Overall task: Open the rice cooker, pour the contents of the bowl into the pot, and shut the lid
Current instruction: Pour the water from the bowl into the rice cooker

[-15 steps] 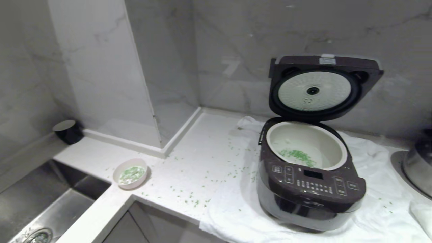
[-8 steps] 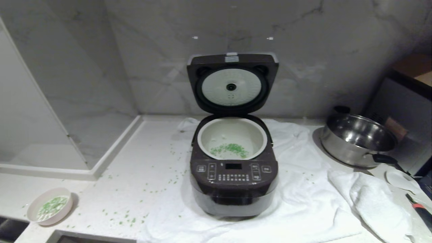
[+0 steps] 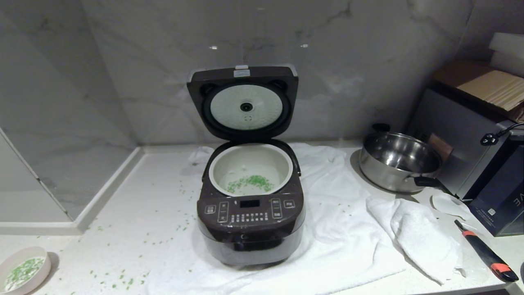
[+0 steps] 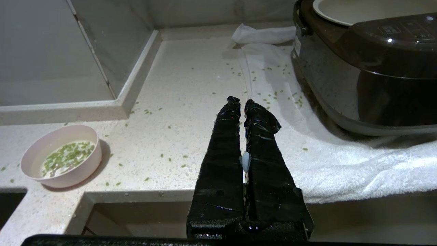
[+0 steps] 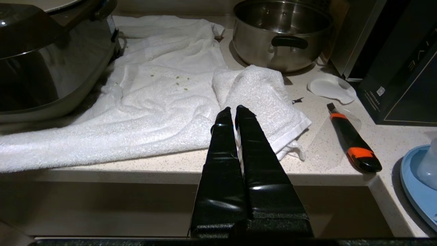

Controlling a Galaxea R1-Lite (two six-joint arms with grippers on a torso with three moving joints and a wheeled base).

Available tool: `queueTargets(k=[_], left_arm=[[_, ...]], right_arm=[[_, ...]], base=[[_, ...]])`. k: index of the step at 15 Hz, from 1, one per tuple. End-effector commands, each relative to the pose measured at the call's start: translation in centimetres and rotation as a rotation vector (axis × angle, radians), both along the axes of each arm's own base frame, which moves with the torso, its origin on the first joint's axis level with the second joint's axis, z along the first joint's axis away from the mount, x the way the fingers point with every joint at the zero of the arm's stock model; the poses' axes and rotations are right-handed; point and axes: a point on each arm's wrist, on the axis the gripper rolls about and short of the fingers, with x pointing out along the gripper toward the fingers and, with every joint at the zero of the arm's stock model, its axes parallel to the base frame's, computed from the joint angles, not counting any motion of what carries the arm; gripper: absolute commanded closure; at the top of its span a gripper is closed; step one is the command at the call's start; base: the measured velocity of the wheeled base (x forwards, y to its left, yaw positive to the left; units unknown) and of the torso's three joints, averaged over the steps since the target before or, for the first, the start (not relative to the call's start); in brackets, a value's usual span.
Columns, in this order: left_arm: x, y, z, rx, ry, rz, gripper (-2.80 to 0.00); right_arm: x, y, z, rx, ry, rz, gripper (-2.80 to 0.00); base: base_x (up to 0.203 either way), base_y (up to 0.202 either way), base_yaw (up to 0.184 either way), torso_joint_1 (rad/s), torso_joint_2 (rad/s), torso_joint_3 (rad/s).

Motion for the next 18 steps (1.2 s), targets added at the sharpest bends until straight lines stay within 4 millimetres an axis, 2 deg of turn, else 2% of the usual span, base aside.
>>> queueTargets(k=[1,10,18], left_arm=[[0.10,0.00,-0.34,0.000,0.013,0.000,0.00],[0.10,0.00,-0.34,-0.021,0.013,-0.001,0.00],[-0.16,0.02,0.08,-0.022,0.026,0.010,0.00]], right_arm=[[0.00,0.00,0.00,0.001,-0.001,0.001,0.00],[0.00,0.00,0.00,0.001,-0.001,-0.001,0.00],[0.00,-0.01,0.00,0.006,-0.001,-0.002,0.00]], base=[[0.066,0.000,0.002,-0.012,0.00,0.010],[0.183,0.000,0.001,0.004,0.00,0.002],[0.000,0.000,0.000,0.000,0.00,0.000]])
